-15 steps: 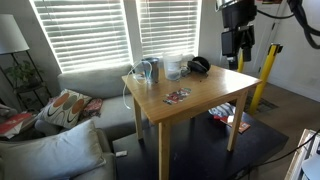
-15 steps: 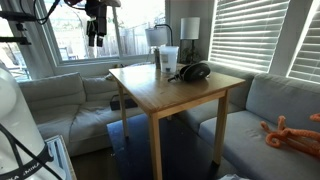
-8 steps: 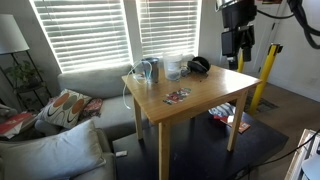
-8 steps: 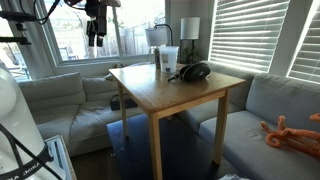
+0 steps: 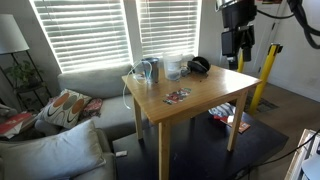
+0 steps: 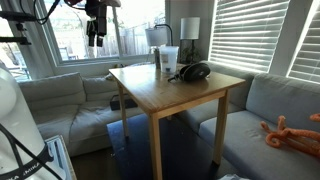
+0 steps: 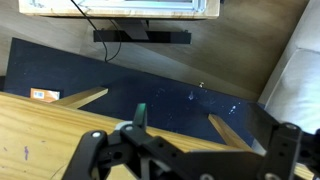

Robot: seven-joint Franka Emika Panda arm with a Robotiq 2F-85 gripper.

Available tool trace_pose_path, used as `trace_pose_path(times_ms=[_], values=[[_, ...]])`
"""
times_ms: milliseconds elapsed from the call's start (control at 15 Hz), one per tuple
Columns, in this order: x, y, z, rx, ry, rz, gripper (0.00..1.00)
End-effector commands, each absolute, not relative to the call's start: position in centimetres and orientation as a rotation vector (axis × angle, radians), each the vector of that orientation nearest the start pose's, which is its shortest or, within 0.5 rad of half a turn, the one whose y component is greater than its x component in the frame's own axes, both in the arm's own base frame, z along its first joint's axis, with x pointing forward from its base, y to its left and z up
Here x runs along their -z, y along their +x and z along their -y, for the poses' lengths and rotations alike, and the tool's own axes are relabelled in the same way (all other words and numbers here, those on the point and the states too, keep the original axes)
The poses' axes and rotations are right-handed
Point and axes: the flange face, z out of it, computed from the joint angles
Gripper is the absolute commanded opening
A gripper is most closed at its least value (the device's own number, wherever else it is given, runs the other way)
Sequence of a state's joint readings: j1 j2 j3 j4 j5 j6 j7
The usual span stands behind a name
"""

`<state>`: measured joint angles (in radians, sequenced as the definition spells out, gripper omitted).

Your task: Pick up the two wooden blocks from the black glasses case and put them on the table

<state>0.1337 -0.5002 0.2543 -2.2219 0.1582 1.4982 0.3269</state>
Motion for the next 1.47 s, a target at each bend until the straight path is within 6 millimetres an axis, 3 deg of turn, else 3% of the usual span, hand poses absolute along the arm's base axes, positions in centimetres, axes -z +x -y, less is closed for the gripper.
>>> trace_pose_path(times_ms=[0,667,1067,1333,1400], values=[[-54.8,34.7,-16.6,-0.311,-3.182,-0.036,1.0],[-60.6,43.7,-5.6,0.081,-3.25,-0.2,1.0],[-58.5,48.7,-0.7,0.259,-3.199,-0.283,1.0],[-56.2,50.8,2.2,0.401,-3.207,-0.311,1.0],[-56.8,50.2,1.2,0.323,-3.188,-0.331,1.0]])
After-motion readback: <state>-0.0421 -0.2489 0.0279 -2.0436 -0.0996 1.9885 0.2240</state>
